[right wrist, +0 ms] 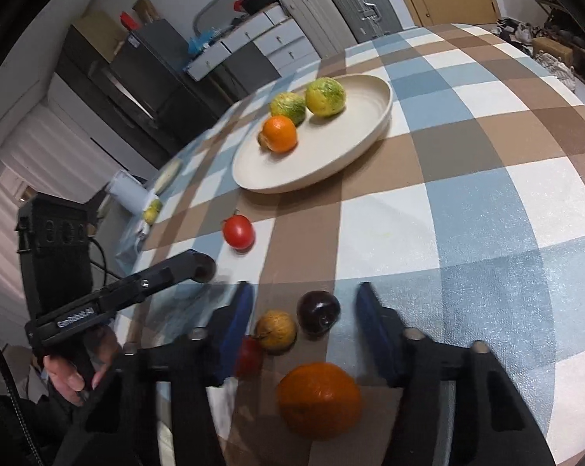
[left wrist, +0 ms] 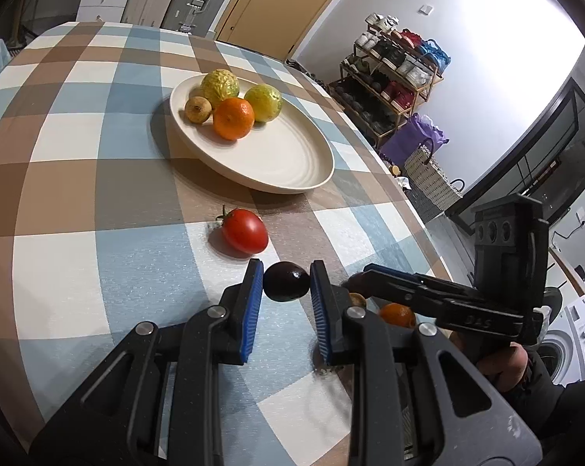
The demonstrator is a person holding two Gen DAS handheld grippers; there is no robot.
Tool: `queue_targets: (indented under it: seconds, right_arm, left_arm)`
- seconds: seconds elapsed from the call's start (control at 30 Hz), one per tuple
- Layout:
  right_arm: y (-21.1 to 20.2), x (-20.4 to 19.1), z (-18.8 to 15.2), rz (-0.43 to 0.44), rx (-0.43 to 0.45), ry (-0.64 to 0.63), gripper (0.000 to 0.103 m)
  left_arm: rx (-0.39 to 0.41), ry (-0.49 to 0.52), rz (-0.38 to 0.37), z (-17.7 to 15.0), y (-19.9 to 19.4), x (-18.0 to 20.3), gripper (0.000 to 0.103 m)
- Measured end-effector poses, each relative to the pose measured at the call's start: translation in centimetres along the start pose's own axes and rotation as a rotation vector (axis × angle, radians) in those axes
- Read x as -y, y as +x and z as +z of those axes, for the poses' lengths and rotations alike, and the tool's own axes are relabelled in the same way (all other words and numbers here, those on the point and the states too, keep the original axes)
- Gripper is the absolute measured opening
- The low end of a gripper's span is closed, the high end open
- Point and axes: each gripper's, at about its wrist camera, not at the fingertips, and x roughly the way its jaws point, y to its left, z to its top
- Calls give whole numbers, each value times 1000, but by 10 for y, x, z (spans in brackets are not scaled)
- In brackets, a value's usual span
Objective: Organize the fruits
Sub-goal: 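Lift the plum with the left tool while the right tool grasps a second plum, then carry both plums over the cream plate with both tools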
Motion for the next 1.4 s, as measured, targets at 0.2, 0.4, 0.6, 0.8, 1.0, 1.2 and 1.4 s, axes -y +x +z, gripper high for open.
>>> queue_targets:
  seconds: [0.2,0.4,0.6,0.8,1.0,1.2,1.4]
  right_arm:
    - [5,-1,-2,-44,-12,-13,25]
    - [2,2,-1,-19,18,0,24]
    - [-7,8,9,17,65,13,24]
    - [-12,17,23,51,97,30,24]
    - [-10,20,41,80,119,23,24]
    - [-5,16,77,111,146,-13,24]
    - [10,3,117,140,163,-71,24]
  left_arm:
    - [8,-8,9,0,-4,-5,22]
    - [23,-10,24,5,-8,-10,22]
    - [36,-4,45,17,-9,-14,22]
    - [56,9,73,37,-8,-16,22]
    - [68,19,98,62,0,-18,22]
    - [72,30,113,88,20,-18,22]
    - [66,44,139,111,43,-23,22]
